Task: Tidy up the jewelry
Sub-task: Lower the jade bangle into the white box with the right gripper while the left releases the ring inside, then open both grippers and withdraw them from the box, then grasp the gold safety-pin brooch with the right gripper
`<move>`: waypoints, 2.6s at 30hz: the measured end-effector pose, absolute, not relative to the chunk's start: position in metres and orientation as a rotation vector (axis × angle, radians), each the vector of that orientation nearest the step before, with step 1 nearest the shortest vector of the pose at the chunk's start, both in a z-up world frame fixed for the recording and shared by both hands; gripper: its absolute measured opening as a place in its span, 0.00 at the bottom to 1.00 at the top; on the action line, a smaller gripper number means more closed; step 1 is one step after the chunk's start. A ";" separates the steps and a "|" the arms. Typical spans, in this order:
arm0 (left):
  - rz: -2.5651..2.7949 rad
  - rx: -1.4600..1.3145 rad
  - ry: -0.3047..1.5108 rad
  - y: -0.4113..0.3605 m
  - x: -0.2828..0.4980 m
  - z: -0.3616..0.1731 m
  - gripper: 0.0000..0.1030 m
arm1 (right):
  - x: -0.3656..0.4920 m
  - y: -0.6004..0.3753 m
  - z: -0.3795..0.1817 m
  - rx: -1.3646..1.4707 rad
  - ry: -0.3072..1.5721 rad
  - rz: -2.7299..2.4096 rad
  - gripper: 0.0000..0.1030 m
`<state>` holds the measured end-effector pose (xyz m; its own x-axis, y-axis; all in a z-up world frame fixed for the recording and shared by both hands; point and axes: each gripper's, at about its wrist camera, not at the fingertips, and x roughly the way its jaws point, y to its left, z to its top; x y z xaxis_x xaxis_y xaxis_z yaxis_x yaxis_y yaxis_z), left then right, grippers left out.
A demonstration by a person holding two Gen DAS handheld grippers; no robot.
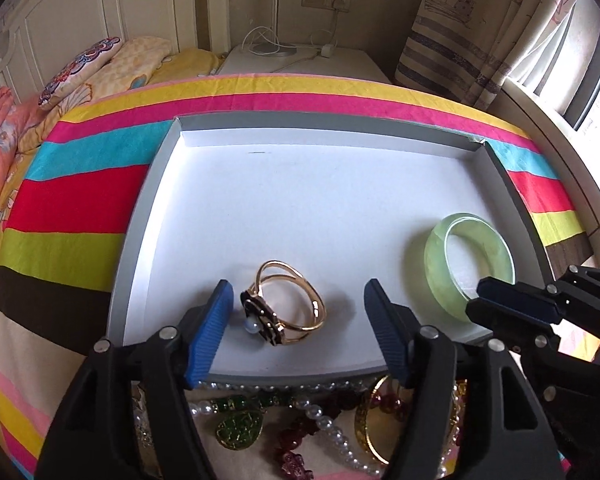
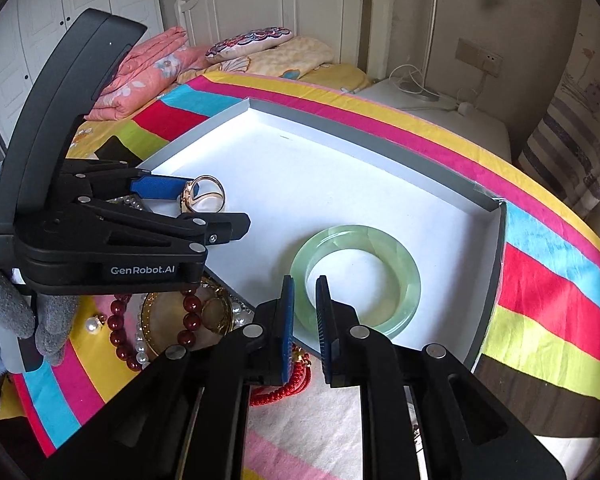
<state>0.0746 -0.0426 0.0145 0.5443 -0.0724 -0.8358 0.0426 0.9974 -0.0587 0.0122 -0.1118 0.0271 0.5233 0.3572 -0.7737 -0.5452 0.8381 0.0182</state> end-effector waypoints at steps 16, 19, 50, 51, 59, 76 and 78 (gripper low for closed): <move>0.074 -0.092 0.527 0.013 -0.051 0.095 0.98 | -0.070 -0.238 0.098 0.142 0.437 0.413 0.63; 0.106 -0.084 0.528 0.023 -0.069 0.084 0.98 | -0.078 -0.250 0.091 0.147 0.447 0.382 0.63; 0.020 -0.318 0.728 0.068 -0.083 0.023 0.98 | -0.024 -0.190 -0.002 -0.096 0.890 0.205 0.55; 0.018 -0.318 0.728 0.068 -0.083 0.023 0.98 | -0.026 -0.190 -0.001 -0.101 0.885 0.215 0.49; 0.011 -0.325 0.733 0.068 -0.083 0.022 0.98 | -0.051 -0.205 0.002 -0.087 0.856 0.236 0.20; -0.168 -0.021 0.738 -0.021 -0.078 0.038 0.97 | -0.108 -0.183 0.006 -0.104 0.824 0.425 0.09; -0.189 0.030 0.746 -0.038 -0.068 0.038 0.94 | -0.107 -0.187 0.006 -0.078 0.828 0.432 0.10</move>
<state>-0.0675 -0.0377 0.0382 0.7182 -0.1601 -0.6771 0.1814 0.9826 -0.0399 -0.1067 -0.1872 0.0064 0.5946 0.3417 -0.7278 -0.4015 0.9104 0.0994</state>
